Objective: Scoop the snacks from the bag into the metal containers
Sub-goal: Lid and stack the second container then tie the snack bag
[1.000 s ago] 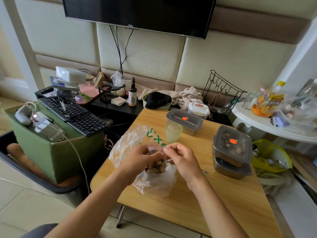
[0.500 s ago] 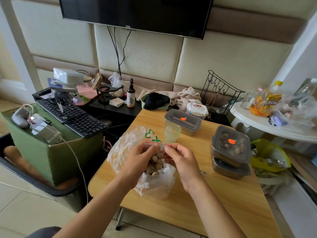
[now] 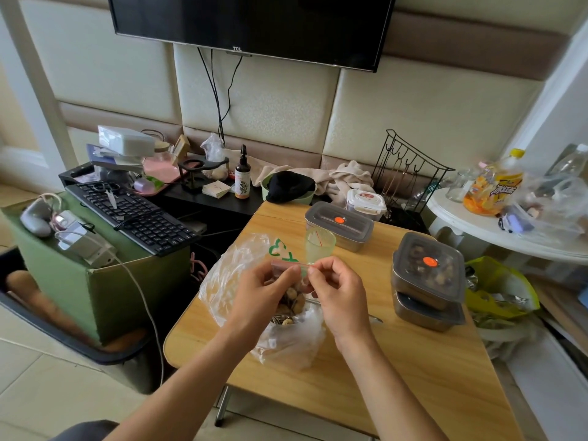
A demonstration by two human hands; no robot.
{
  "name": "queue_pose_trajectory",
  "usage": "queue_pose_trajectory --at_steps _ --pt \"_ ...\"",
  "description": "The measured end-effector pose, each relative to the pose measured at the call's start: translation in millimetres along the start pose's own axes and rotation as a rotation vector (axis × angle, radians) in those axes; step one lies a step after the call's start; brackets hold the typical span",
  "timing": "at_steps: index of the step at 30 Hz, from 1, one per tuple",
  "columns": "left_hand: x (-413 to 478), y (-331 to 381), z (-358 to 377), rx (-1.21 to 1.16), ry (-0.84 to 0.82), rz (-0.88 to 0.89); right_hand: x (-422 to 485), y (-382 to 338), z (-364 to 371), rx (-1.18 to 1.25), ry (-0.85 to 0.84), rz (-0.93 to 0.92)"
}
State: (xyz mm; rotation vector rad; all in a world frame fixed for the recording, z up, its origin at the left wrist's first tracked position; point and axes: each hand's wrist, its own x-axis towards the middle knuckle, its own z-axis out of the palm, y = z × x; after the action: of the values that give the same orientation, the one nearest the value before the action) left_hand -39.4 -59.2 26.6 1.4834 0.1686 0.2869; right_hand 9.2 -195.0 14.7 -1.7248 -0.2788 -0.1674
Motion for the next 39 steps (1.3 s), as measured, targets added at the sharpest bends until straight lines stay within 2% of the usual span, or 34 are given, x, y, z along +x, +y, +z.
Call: queue_pose_trajectory --at_steps 5,12,22,29,35,39 --pt "0.6 -0.6 -1.1 -0.054 -0.027 -0.051 -1.4 -1.9 0.6 -0.031 -0.019 -0.057" --pt "-1.8 5.0 -0.2 -0.14 -0.051 -0.053 -3.9 -4.4 2.9 0.082 -0.1 0.023" --pt "-2.3 2.2 -1.3 -0.142 -0.035 -0.023 -0.2 -2.4 3.6 0.045 -0.042 0.029" --pt "-1.1 1.0 -0.1 -0.169 -0.004 -0.007 -0.9 -4.5 2.9 0.066 -0.104 0.033" --pt "3.7 -6.9 -2.3 -0.107 0.033 -0.033 0.2 -5.1 -0.6 0.039 -0.06 -0.012" --pt "4.8 -6.0 -4.0 -0.175 0.051 -0.058 0.4 -6.2 -3.0 0.027 -0.042 -0.012"
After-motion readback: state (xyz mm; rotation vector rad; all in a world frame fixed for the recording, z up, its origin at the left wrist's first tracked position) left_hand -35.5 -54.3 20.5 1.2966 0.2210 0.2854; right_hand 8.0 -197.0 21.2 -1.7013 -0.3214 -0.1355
